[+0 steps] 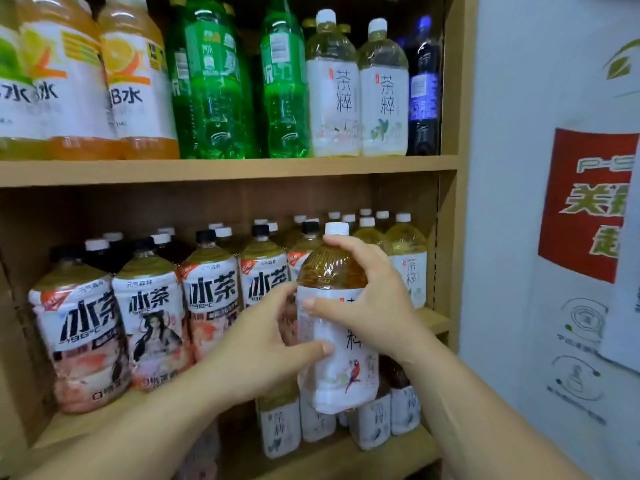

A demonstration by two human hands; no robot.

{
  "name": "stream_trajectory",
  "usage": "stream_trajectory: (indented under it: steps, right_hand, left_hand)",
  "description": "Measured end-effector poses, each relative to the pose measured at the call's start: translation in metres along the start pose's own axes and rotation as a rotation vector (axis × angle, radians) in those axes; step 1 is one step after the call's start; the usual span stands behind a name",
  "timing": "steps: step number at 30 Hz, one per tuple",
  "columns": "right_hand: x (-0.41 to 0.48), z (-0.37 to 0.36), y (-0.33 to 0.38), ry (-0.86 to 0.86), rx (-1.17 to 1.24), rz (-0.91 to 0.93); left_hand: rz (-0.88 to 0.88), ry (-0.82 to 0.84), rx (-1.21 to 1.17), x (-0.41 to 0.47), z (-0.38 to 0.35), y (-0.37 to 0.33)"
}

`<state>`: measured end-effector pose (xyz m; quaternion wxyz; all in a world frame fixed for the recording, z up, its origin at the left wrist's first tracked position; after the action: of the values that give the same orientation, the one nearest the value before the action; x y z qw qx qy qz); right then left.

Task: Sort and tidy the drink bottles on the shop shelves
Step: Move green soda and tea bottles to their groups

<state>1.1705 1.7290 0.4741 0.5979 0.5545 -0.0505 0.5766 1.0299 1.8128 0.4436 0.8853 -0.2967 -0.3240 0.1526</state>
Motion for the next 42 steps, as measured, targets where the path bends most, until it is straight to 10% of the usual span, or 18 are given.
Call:
stream_trajectory:
  steps: [18, 28, 42]
  right_hand:
    - [-0.143, -0.114, -0.127, 0.362, 0.217, -0.281]
    - [-0.207, -0.16, -0.214, 0.436, 0.493, -0.86]
    - [-0.214, -0.187, -0.301, 0.141, 0.245, -0.878]
  left_hand:
    - [0.445, -0.005, -0.209, -0.106, -0.111, 0.17]
    - [0.772, 0.003, -0.466, -0.148, -0.154, 0.243]
    - [0.758, -0.024, -0.435, -0.075, -0.203, 0.31]
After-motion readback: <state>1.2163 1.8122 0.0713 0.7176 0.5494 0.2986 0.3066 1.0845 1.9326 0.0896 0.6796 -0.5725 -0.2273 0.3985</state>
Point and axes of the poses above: each hand's wrist, its own x-axis towards the middle knuckle, its own z-axis out of the back of the hand, y = z × x, the point moved 7 cm from there along x, towards the middle knuckle, and after that the axes turned 4 degrees about -z, right-handed, at the moved point
